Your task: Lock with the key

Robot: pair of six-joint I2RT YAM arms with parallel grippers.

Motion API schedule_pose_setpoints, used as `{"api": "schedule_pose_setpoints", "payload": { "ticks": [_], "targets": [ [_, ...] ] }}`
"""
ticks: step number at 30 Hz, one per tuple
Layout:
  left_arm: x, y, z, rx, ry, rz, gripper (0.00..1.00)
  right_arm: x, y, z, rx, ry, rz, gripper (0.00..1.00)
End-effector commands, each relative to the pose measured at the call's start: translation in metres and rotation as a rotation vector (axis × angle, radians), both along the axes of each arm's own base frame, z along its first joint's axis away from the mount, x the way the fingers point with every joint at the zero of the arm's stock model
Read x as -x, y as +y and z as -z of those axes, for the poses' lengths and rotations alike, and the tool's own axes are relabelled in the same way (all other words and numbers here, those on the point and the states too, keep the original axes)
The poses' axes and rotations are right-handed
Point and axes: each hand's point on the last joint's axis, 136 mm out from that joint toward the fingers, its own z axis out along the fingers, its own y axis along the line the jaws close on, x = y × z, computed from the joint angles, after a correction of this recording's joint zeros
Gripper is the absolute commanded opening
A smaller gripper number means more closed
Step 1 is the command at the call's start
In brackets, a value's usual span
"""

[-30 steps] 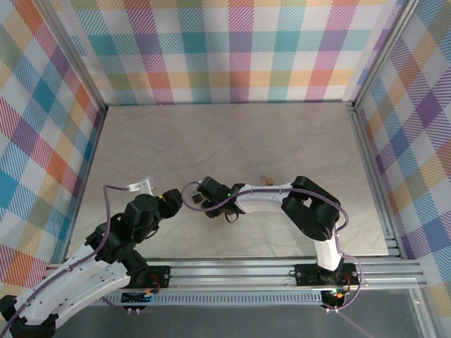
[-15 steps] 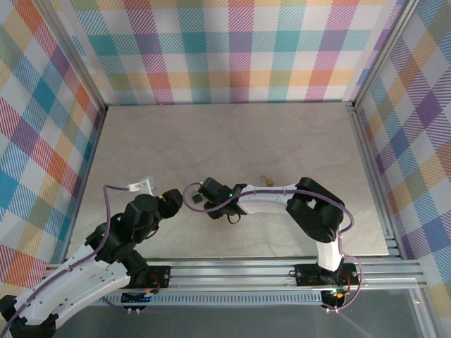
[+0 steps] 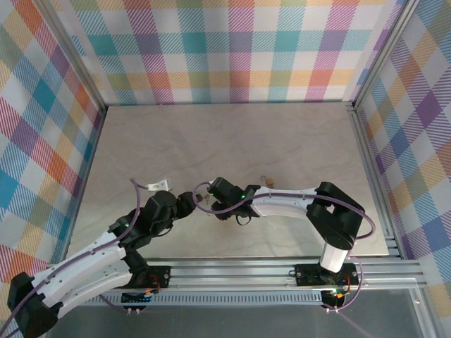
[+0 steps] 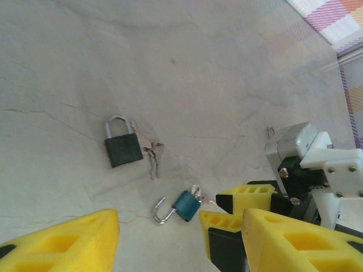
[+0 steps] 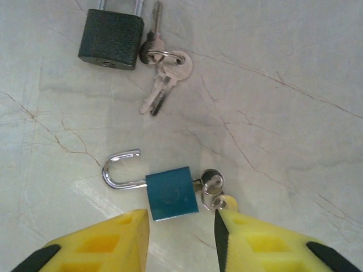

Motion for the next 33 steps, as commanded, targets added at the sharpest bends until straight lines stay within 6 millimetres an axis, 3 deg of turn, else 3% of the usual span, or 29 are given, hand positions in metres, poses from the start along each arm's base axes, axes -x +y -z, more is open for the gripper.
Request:
{"api": "schedule_pose_setpoints", "payload": {
  "ticks": [1, 7, 11, 29, 33],
  "targets": [
    [-0.009, -0.014, -0.016, 0.082, -0.035, 0.012, 0.59, 0.002, -0.002, 0.001, -0.031, 0.024, 0.012, 0.37],
    [-0.007, -0.002, -0.024, 0.066, -0.065, -0.018, 0.59, 0.009, 0.001, 0.002, -0.046, 0.048, -0.016, 0.48],
    [-0.003, 0.005, -0.020, 0.048, -0.057, -0.029, 0.59, 0.012, 0.006, 0.010, -0.025, 0.050, -0.036, 0.49],
    [0.001, 0.014, -0.021, 0.020, -0.065, -0.037, 0.60, 0.001, 0.018, 0.028, 0.052, 0.027, -0.044, 0.47],
    [0.002, 0.016, -0.021, 0.016, -0.068, -0.038, 0.60, 0.001, 0.015, 0.034, 0.067, 0.029, -0.039, 0.41]
  ]
}}
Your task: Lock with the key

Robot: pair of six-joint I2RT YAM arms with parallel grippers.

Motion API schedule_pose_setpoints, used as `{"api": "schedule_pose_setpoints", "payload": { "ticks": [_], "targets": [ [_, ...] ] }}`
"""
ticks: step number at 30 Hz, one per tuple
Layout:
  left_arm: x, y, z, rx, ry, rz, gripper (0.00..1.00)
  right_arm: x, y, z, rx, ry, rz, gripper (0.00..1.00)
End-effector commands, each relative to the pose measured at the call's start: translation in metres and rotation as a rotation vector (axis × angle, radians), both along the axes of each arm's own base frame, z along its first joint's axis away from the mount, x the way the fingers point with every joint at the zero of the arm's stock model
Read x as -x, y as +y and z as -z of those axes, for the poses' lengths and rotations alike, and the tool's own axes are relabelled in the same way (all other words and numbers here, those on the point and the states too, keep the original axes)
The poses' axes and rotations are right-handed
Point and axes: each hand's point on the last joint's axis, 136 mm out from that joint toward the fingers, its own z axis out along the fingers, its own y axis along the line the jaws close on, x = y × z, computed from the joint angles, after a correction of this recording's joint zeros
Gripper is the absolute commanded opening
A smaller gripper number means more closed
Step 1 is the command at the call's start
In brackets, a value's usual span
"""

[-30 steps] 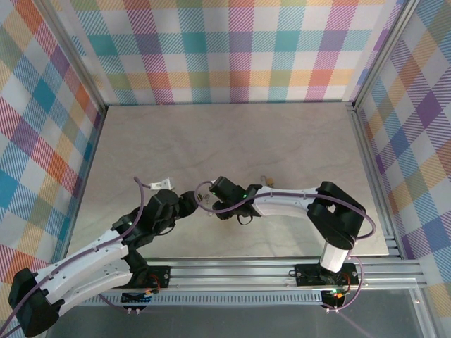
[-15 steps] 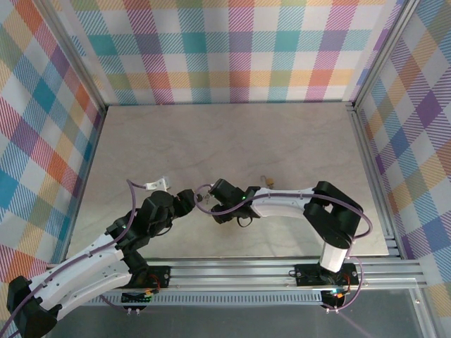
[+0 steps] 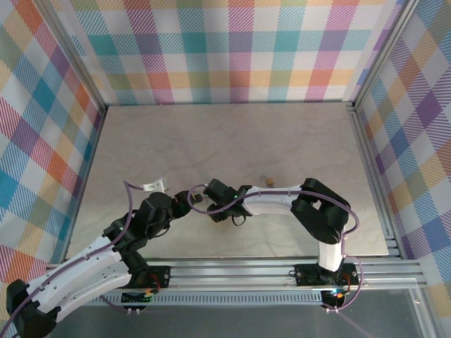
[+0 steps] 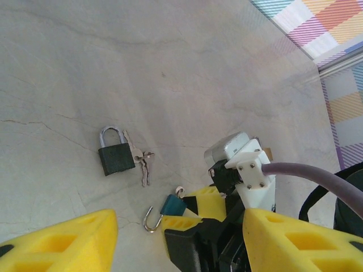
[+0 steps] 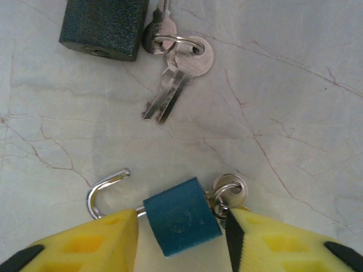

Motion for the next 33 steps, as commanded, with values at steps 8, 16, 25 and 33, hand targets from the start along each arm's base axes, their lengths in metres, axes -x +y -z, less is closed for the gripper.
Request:
{"api": "schedule_pose_setpoints", "payload": {
  "ticks": [8, 16, 25, 33],
  "targets": [
    [-0.001, 0.006, -0.005, -0.012, -0.018, -0.018, 0.61, 0.001, 0.003, 0.004, 0.009, 0.002, -0.005, 0.36],
    [0.000, 0.008, -0.004, -0.012, -0.021, -0.021, 0.61, 0.002, -0.001, -0.003, 0.000, 0.003, 0.015, 0.29],
    [-0.002, 0.002, 0.001, -0.002, -0.006, -0.009, 0.61, 0.005, -0.007, -0.009, -0.020, 0.007, 0.038, 0.22],
    [-0.002, -0.006, 0.011, 0.021, 0.020, 0.009, 0.61, 0.008, -0.015, -0.019, -0.049, 0.006, 0.058, 0.19]
  ]
}}
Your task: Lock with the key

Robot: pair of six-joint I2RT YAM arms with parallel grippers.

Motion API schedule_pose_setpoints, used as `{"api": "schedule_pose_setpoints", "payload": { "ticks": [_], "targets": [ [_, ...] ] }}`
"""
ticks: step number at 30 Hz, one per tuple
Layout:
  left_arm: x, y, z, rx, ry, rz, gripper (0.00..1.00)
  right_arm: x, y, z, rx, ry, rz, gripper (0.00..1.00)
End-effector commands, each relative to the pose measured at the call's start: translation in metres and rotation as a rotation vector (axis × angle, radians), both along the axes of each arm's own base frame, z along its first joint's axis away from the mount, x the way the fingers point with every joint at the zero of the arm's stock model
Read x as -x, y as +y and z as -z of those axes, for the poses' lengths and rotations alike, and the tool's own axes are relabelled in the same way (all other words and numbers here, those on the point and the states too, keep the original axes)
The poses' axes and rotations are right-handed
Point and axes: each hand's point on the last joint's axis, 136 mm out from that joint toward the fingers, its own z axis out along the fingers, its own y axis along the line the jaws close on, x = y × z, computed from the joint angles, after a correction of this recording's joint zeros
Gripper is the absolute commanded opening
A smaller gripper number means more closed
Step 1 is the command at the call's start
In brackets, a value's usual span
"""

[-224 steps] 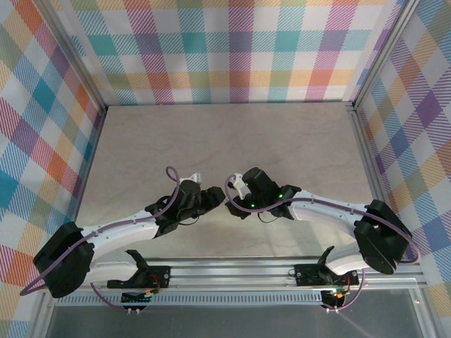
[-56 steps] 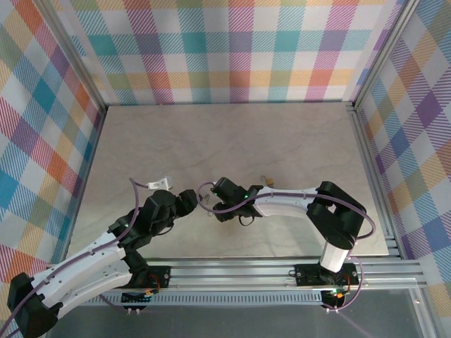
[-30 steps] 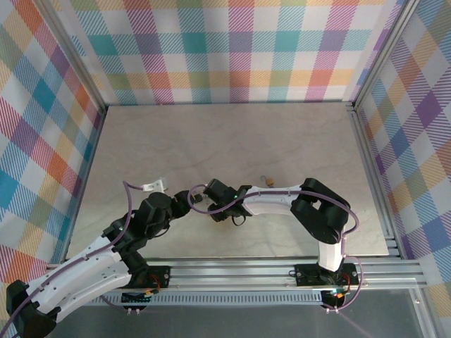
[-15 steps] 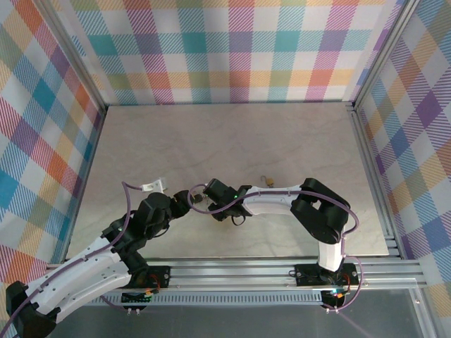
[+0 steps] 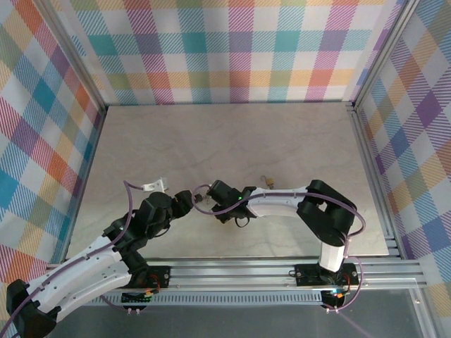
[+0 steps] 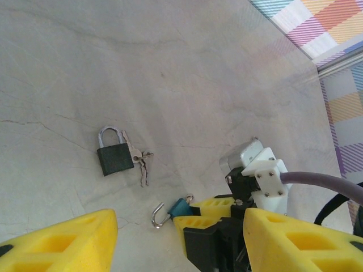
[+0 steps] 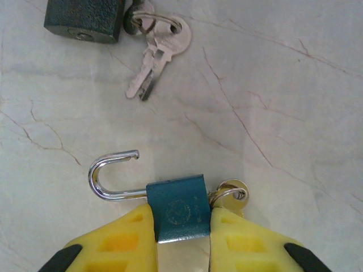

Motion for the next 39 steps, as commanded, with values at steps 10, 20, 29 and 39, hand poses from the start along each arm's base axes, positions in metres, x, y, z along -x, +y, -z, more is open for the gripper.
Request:
{"api": "schedule_pose_setpoints", "payload": {
  "ticks": [10, 20, 29, 39],
  "targets": [
    [-0.007, -0.028, 0.020, 0.109, 0.043, 0.046, 0.61, 0.001, -0.016, -0.026, -0.108, 0.012, 0.052, 0.17],
    [-0.010, -0.066, 0.052, 0.207, 0.129, 0.102, 0.60, -0.001, -0.026, -0.032, -0.173, 0.039, 0.089, 0.17],
    [-0.015, -0.062, 0.040, 0.171, 0.093, 0.082, 0.60, -0.006, -0.028, -0.031, -0.148, 0.040, 0.091, 0.32],
    [-0.007, -0.040, 0.035, 0.132, 0.061, 0.044, 0.61, -0.007, -0.042, -0.007, -0.011, 0.099, 0.230, 0.43]
  ]
}}
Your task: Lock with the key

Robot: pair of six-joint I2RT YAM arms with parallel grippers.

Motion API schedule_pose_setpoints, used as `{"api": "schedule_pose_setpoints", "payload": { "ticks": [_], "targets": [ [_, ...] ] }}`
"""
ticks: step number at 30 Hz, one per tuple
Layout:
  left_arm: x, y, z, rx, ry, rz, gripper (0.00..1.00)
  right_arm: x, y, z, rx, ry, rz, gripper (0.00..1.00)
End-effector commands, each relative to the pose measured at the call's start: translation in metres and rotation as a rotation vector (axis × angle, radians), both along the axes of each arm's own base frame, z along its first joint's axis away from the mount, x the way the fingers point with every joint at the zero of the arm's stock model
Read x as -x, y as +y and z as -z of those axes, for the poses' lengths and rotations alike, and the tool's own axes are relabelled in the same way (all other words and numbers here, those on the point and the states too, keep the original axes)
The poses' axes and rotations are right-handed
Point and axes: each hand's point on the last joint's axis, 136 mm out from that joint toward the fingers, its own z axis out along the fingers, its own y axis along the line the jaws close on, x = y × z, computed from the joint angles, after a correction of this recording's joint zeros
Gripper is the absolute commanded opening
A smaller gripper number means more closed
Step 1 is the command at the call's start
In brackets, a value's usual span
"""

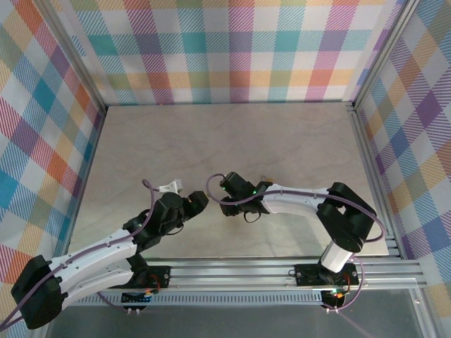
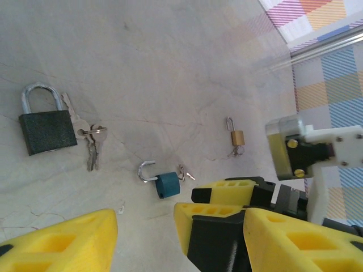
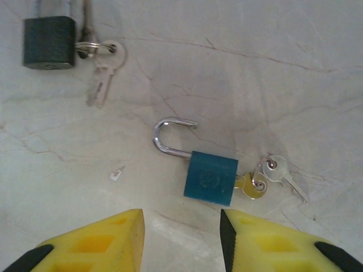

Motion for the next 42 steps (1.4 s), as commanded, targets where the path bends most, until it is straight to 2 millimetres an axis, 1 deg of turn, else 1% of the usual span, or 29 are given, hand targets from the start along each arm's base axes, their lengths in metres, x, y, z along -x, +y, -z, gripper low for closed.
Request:
{"api": "schedule_pose_setpoints", "payload": {
  "ticks": [1, 3, 6, 15, 18, 23, 26, 29, 34, 35, 42],
  "targets": [
    [0.002, 0.007, 0.004, -0.043, -0.001, -0.013, 0.61, 0.003, -0.010, 0.013, 0.072, 0.041, 0.064, 0.45],
    [0.002, 0.006, 0.004, -0.043, -0.001, -0.009, 0.61, 0.002, -0.010, 0.016, 0.084, 0.045, 0.073, 0.48],
    [0.002, 0.006, 0.001, -0.050, -0.007, -0.003, 0.61, 0.001, -0.007, 0.017, 0.081, 0.051, 0.075, 0.49],
    [0.003, 0.013, -0.001, -0.068, -0.020, -0.016, 0.61, -0.005, -0.001, 0.027, 0.108, 0.059, 0.085, 0.46],
    [0.004, 0.014, -0.001, -0.078, -0.020, -0.015, 0.61, -0.006, -0.002, 0.035, 0.132, 0.068, 0.097, 0.46],
    [0.004, 0.016, 0.000, -0.082, -0.023, -0.021, 0.61, -0.012, -0.004, 0.038, 0.170, 0.053, 0.114, 0.45],
    [0.003, 0.015, 0.000, -0.084, -0.022, -0.019, 0.61, -0.015, -0.004, 0.040, 0.189, 0.045, 0.114, 0.38],
    [0.003, 0.014, 0.001, -0.086, -0.019, -0.014, 0.61, -0.016, -0.004, 0.045, 0.201, 0.050, 0.111, 0.34],
    [0.003, 0.014, 0.002, -0.085, -0.017, -0.015, 0.61, -0.017, -0.005, 0.054, 0.222, 0.052, 0.103, 0.32],
    [0.003, 0.014, 0.002, -0.084, -0.018, -0.014, 0.61, -0.017, -0.004, 0.054, 0.227, 0.052, 0.100, 0.31],
    [0.003, 0.013, 0.002, -0.087, -0.013, -0.008, 0.61, -0.017, -0.007, 0.052, 0.236, 0.042, 0.090, 0.23]
  ]
}}
